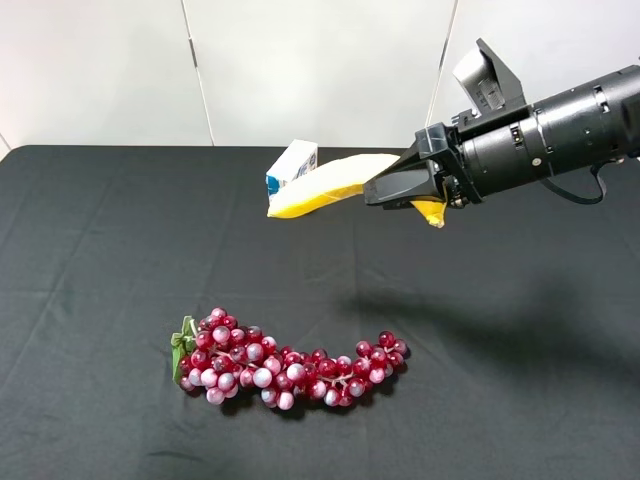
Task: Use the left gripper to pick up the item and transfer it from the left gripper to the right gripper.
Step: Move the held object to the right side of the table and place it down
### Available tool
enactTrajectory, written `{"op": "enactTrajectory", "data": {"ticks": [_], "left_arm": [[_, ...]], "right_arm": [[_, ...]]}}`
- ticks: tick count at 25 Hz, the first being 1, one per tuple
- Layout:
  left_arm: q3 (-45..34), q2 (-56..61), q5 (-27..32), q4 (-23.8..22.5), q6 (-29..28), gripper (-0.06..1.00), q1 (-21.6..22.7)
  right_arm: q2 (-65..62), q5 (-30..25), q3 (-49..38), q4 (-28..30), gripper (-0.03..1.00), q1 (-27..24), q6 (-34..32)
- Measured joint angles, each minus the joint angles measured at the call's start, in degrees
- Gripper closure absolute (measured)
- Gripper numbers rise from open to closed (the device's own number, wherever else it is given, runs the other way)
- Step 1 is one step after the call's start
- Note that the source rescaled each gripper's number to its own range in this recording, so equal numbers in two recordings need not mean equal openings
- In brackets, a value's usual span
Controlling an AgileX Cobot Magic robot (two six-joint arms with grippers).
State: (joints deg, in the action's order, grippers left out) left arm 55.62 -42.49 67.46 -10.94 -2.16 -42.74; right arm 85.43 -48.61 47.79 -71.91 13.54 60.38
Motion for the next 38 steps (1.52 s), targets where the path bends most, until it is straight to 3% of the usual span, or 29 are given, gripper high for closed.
{"op": "enactTrajectory", "data": {"ticks": [7, 16, 38], "left_arm": [[-11.53, 18.03, 0.05, 0.78, -2.33, -0.05, 0.0], [-22.86, 37.12, -0.6, 7.79, -2.84, -0.05, 0.0], [-26.94, 40.62, -6.86, 8.77, -2.84, -0.05, 0.0]], "right_arm": [[0.0, 0.0, 0.0, 0.0, 0.94, 0.0, 0.0], [0.0, 0.22, 0.0, 0.0, 0.94, 0.0, 0.0], [0.0, 1.5, 0.0, 1.97, 0.94, 0.0, -2.4]]}}
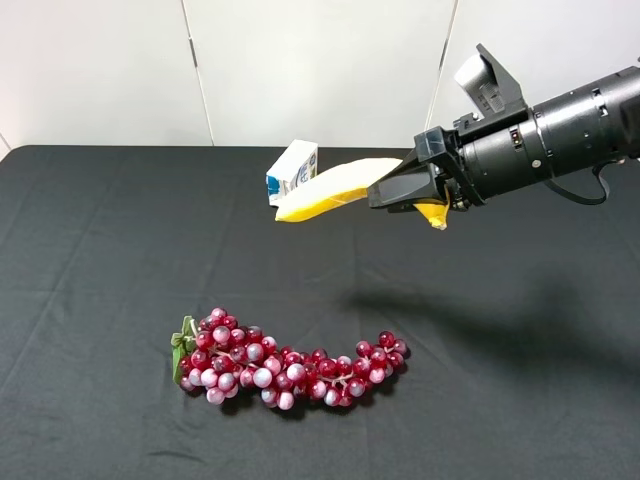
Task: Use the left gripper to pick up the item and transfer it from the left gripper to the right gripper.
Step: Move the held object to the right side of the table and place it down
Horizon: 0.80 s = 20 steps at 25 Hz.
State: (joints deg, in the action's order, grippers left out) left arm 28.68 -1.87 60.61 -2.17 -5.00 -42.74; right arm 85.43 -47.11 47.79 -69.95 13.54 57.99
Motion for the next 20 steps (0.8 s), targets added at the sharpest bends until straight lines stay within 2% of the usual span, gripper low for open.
{"op": "enactTrajectory", "data": {"ticks": [4, 6, 11, 17, 18, 20], "left_arm": [[0.0, 0.0, -0.07, 0.0, 0.0, -0.05, 0.36], [0.0, 0.0, -0.08, 0.0, 0.0, -0.05, 2.67], [0.0, 0.0, -0.08, 0.0, -0.02, -0.05, 12.71], [0.0, 0.0, -0.12, 0.0, -0.02, -0.06, 27.23], [0.0, 0.0, -0.12, 0.0, -0.02, -0.06, 27.23], [0.0, 0.0, -0.12, 0.0, -0.02, -0.06, 31.4]], "right_arm": [[0.0, 0.25, 0.0, 0.34, 0.94, 0.0, 0.0], [0.0, 0.95, 0.0, 0.76, 0.94, 0.0, 0.0], [0.0, 1.59, 0.0, 0.95, 0.94, 0.0, -1.62], [0.0, 2.88, 0.0, 3.26, 0.94, 0.0, -9.14], [0.0, 3.25, 0.0, 4.25, 0.94, 0.0, -10.26], [0.0, 4.26, 0.0, 6.66, 0.94, 0.0, -12.93]]}}
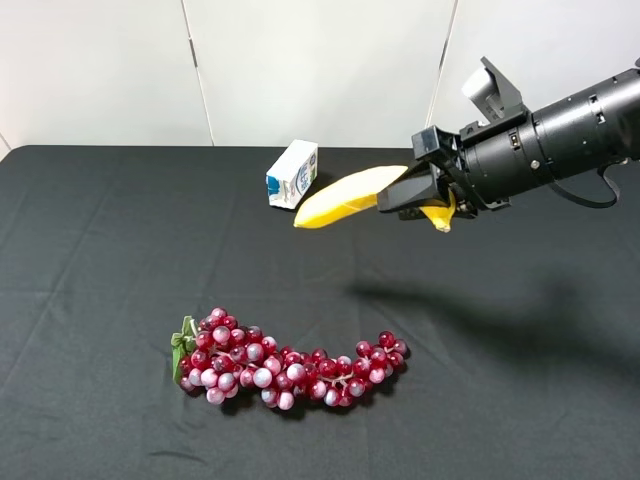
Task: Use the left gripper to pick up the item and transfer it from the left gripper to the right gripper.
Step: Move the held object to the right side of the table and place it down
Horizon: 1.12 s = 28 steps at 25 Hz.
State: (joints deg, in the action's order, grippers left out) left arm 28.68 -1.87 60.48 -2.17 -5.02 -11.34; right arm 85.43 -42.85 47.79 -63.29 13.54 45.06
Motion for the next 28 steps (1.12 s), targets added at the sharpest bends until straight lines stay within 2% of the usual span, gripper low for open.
{"op": "enactTrajectory", "data": {"ticks": [1, 4, 8, 14, 18, 23, 28], "left_arm": [[0.0, 0.0, 0.0, 0.0, 0.0, -0.06, 4.36], [0.0, 0.0, 0.0, 0.0, 0.0, -0.06, 10.23], [0.0, 0.0, 0.0, 0.0, 0.0, -0.06, 15.52], [0.0, 1.11, 0.0, 0.0, 0.0, -0.06, 16.67], [0.0, 2.05, 0.05, 0.0, 0.0, -0.06, 16.67], [0.0, 2.05, 0.01, 0.0, 0.0, -0.06, 16.67], [0.0, 2.05, 0.01, 0.0, 0.0, -0.06, 16.67]], "right_arm": [[0.0, 0.62, 0.0, 1.05, 0.94, 0.0, -1.1], [0.0, 1.95, 0.07, 5.11, 0.94, 0.0, -4.78], [0.11, 1.04, 2.55, 10.92, 0.94, -1.08, -9.5], [0.11, -2.57, 8.46, 18.58, 0.94, -5.93, -16.47], [2.12, -7.47, 12.0, 22.52, 0.94, -10.78, -18.19], [7.63, -14.14, 16.26, 23.73, 0.94, -15.55, -18.59], [12.8, -19.29, 20.89, 24.05, 0.94, -18.26, -18.59]]}}
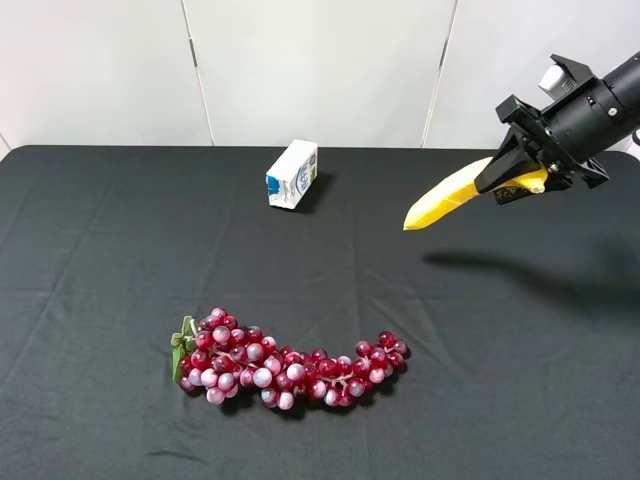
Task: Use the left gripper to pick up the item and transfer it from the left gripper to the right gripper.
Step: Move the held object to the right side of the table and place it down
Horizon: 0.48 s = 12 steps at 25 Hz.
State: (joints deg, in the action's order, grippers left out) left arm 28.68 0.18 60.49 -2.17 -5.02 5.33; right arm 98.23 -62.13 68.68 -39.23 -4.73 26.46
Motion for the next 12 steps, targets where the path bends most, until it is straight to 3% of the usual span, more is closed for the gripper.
{"op": "enactTrajectory", "data": {"ticks": [5, 12], "left_arm": [[0.0, 0.0, 0.0, 0.0, 0.0, -0.06, 0.0], [0.0, 0.0, 0.0, 0.0, 0.0, -0.06, 0.0]], "right_arm": [[6.18, -6.29, 5.8, 0.03, 0.94, -1.51, -0.04], [14.29, -7.19, 9.57, -0.42, 0.94, -1.7, -0.82]]}}
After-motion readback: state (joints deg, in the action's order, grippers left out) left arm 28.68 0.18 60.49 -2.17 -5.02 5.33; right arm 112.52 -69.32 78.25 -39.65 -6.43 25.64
